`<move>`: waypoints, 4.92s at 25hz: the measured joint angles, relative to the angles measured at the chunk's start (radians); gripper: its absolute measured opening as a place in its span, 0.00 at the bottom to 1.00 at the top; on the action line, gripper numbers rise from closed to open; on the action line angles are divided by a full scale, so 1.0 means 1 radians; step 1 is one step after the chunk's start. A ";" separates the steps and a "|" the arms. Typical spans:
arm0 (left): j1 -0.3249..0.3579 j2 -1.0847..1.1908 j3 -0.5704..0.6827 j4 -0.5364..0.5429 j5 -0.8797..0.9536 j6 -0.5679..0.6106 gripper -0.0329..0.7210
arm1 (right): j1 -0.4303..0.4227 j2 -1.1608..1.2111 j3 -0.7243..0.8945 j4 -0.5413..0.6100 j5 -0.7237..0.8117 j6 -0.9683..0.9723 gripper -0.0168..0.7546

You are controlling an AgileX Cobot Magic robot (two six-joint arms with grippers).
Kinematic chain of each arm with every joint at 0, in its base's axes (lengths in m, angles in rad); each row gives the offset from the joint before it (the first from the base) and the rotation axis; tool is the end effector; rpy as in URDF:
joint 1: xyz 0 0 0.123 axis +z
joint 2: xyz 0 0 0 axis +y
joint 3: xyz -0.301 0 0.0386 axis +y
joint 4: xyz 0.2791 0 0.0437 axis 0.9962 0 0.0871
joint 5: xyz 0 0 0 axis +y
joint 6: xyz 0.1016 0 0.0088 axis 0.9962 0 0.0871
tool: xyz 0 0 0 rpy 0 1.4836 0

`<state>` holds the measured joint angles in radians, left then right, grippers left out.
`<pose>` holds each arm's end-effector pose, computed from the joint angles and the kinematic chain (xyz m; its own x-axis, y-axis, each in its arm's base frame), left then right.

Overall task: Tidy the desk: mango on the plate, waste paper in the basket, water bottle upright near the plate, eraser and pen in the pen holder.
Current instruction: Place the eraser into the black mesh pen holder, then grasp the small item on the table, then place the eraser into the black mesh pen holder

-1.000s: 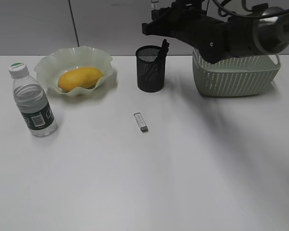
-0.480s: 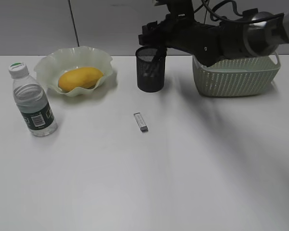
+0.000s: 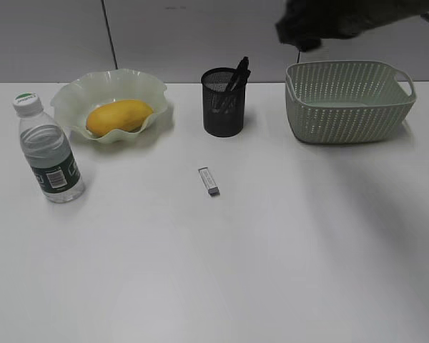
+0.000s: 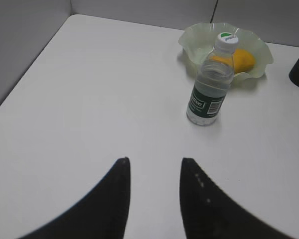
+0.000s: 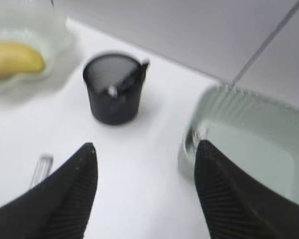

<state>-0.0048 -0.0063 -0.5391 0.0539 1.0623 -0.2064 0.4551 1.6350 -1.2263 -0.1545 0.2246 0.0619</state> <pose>0.0073 0.0048 0.2994 -0.4025 -0.1770 -0.8981 -0.1119 0.9833 -0.1437 0.3774 0.1808 0.2973 -0.4261 -0.3072 -0.8510 -0.4525 0.8868 -0.0935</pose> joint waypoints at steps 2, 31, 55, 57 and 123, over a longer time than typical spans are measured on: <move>0.000 0.000 0.000 0.000 0.000 0.000 0.38 | -0.001 -0.132 0.087 0.011 0.191 0.000 0.66; -0.015 0.439 -0.045 -0.208 -0.124 0.193 0.41 | -0.001 -1.598 0.709 0.066 0.820 0.050 0.66; -0.608 1.923 -0.820 -0.365 -0.519 -0.080 0.61 | -0.001 -1.598 0.709 0.065 0.820 0.050 0.66; -0.610 1.987 -0.875 -0.381 -0.520 -0.112 0.61 | -0.001 -1.598 0.709 0.065 0.820 0.050 0.66; -0.515 2.250 -1.154 0.453 -1.265 -0.494 0.23 | -0.001 -1.598 0.715 0.065 0.820 0.050 0.57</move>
<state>-0.5195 2.2435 -1.6935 0.5066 -0.2030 -0.7002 0.4540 0.0367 -0.5111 -0.0891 1.0443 0.1114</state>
